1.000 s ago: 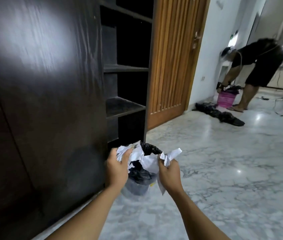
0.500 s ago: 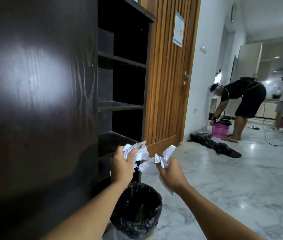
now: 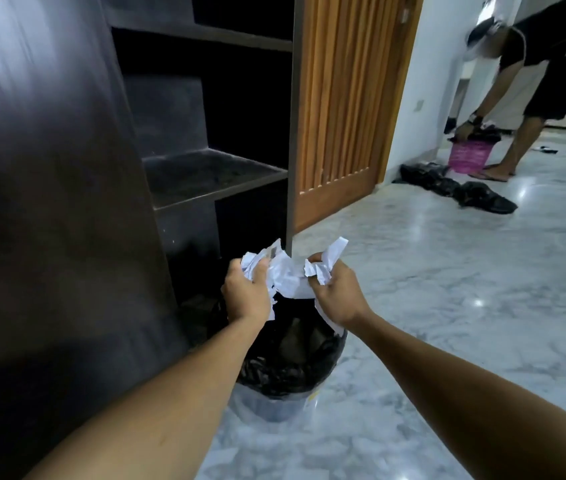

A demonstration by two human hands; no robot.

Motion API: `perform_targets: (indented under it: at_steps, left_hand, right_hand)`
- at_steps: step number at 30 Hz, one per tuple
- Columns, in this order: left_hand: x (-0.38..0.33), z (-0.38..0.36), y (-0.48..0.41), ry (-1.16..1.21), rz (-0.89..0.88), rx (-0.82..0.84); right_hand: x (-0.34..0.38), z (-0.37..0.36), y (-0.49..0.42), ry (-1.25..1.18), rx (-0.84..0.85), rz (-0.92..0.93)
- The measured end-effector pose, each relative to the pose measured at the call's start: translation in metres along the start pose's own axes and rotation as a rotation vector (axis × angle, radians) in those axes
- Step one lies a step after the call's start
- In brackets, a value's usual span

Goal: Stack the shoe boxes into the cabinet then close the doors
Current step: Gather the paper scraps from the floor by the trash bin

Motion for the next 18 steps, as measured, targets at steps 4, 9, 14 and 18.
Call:
perform_targets:
  at_steps: [4,9,14,18]
  left_hand:
    - [0.028,-0.009,0.001,-0.014,0.075,0.038]
    - [0.037,-0.016,0.005,-0.033,0.077,0.084]
    - [0.037,-0.012,-0.001,-0.06,0.056,0.089]
    - [0.037,-0.002,-0.01,-0.052,0.049,0.076]
  right_hand:
    - [-0.023,-0.027,0.012,-0.012,0.052,-0.035]
    - [-0.026,-0.05,0.015,-0.001,0.128,-0.023]
    - [-0.031,-0.059,0.011,-0.018,0.151,-0.084]
    - [-0.022,-0.067,0.004,-0.062,0.14,-0.066]
Point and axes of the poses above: each hand's wrist, its own y-axis away from the middle knuckle, its own z-axis out of the back of the hand, x = y × z, the point moved 10 cm from there along -y, towards the middle knuckle, and after that the axes turned 9 degrees about z, right-handed, at the moved point
